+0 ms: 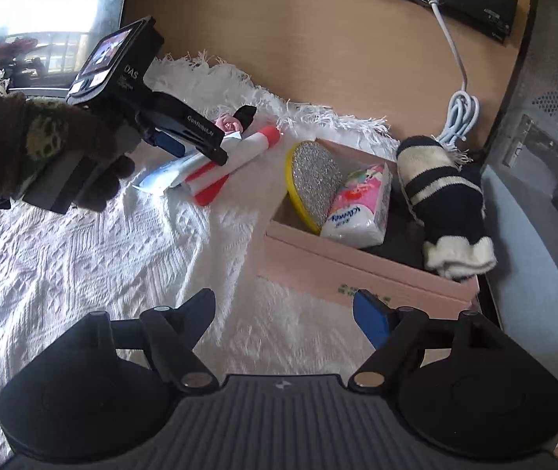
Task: Organize soft objects
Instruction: 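Grasp the blue wet-wipes pack with the left gripper and lift it, then grasp the black bow with pink rose with the right gripper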
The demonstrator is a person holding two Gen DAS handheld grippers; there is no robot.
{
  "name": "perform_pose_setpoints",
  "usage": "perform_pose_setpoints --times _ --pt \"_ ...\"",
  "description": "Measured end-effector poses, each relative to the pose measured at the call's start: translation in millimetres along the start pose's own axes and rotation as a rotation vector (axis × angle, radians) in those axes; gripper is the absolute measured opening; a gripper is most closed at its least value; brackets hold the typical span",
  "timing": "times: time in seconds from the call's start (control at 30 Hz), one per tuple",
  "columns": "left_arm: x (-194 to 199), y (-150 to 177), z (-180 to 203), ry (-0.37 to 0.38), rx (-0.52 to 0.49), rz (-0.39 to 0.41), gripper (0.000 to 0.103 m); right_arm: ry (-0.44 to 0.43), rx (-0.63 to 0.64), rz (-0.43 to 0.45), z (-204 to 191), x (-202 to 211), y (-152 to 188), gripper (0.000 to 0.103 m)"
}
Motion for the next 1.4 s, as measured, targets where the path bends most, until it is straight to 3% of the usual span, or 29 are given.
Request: perform_pose_setpoints --times 0.07,0.1,0.13,0.2,0.27,0.4,0.6,0.83,1.0,1.17,1.23,1.27,1.3,1.33,1.4 --pt "3 1 3 -0.013 0.004 -0.009 0.063 0.005 0.006 0.008 -1 5 2 0.078" --pt "6 2 5 -0.013 0.006 -0.011 0.051 0.006 0.008 0.013 -1 7 2 0.078" --pt "11 5 7 -0.003 0.008 -0.005 0.031 0.007 0.008 0.018 0 9 2 0.078" --pt "24 10 12 0.029 0.007 0.01 0.016 0.011 0.006 0.031 1 12 1 0.078" --pt "38 18 13 0.062 0.013 0.007 0.015 0.016 0.002 0.047 4 14 -2 0.078" --pt "63 40 5 0.052 -0.002 0.001 0.014 0.019 -0.002 0.065 6 13 -11 0.078" --pt "107 70 -21 0.066 0.071 0.007 0.013 0.004 0.036 0.095 -1 3 -31 0.078" --pt "149 93 -44 0.064 0.131 0.025 0.017 -0.029 0.108 0.17 -19 -24 -86 0.078" --pt "173 115 -54 0.08 0.158 0.035 0.018 -0.062 0.084 0.16 -33 -90 -158 0.078" --pt "189 135 -60 0.117 0.14 0.021 0.019 -0.066 -0.014 -0.029 -38 -209 -206 0.078" --pt "190 140 -65 0.119 0.13 0.007 0.019 -0.051 -0.05 -0.116 -38 -249 -207 0.073" --pt "189 141 -68 0.116 0.13 -0.001 0.019 -0.048 -0.052 -0.132 -38 -258 -206 0.053" --pt "188 142 -72 0.114 0.13 -0.005 0.019 -0.048 -0.035 -0.141 -39 -263 -205 0.042" --pt "187 140 -76 0.112 0.13 -0.007 0.019 -0.041 -0.017 -0.145 -42 -262 -203 0.042" --pt "185 133 -83 0.115 0.134 -0.003 0.019 -0.038 0.013 -0.12 -48 -244 -196 0.031"
Point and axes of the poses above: each gripper's, at about its wrist camera, not at the fingertips, and x roughly against the way its jaws point, z to its right, y to its underside, the point moved 5 cm from there along -x, roughly the way its jaws point, and after that the axes turned 14 degrees about x, right-handed, at the moved point
